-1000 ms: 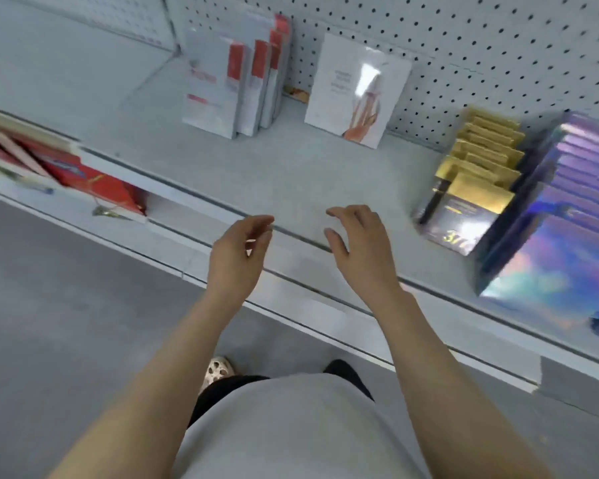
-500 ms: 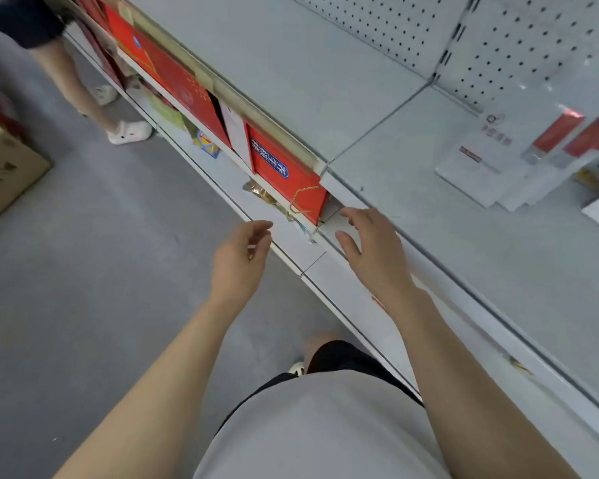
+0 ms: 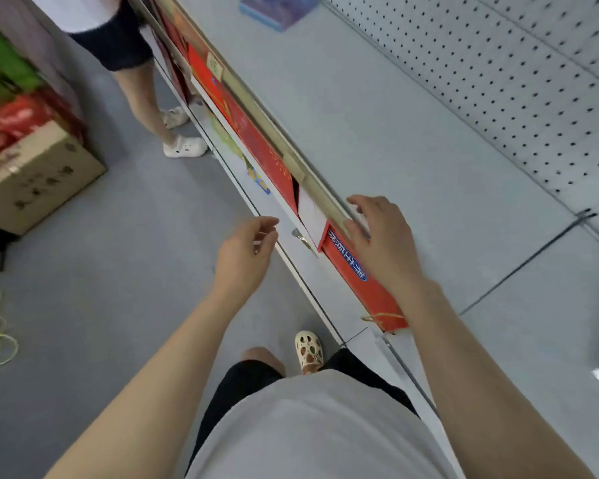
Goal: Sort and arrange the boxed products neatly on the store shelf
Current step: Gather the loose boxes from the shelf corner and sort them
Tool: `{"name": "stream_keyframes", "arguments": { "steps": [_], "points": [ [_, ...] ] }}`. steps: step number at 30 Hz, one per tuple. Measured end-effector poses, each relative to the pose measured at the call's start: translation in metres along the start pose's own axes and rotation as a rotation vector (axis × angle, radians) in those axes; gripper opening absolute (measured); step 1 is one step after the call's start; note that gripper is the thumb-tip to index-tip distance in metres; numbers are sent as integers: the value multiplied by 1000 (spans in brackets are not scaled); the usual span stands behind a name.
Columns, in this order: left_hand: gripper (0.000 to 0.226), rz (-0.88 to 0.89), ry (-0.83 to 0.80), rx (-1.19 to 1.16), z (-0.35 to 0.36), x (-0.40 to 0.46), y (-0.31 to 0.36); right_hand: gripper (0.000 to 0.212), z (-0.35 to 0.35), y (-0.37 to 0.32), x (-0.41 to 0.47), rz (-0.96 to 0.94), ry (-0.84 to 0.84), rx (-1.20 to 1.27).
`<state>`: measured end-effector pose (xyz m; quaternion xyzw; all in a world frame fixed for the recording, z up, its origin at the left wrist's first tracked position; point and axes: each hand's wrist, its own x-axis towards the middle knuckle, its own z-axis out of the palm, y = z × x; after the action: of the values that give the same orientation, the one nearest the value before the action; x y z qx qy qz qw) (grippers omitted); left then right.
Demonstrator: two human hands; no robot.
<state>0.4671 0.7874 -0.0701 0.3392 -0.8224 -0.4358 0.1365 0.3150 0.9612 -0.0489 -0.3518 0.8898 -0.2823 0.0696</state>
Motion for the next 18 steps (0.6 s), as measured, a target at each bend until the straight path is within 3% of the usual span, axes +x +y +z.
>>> {"name": "stream_keyframes", "arguments": {
  "steps": [5, 10, 18],
  "points": [
    [24, 35, -45, 56, -25, 107, -1, 35, 13, -23, 102, 3, 22, 3],
    [28, 182, -107, 130, -53, 231, -4, 38, 33, -45, 210, 44, 43, -40],
    [36, 365, -259, 338, -122, 428, -11, 46, 51, -85, 360, 248, 89, -93]
  ]
}}
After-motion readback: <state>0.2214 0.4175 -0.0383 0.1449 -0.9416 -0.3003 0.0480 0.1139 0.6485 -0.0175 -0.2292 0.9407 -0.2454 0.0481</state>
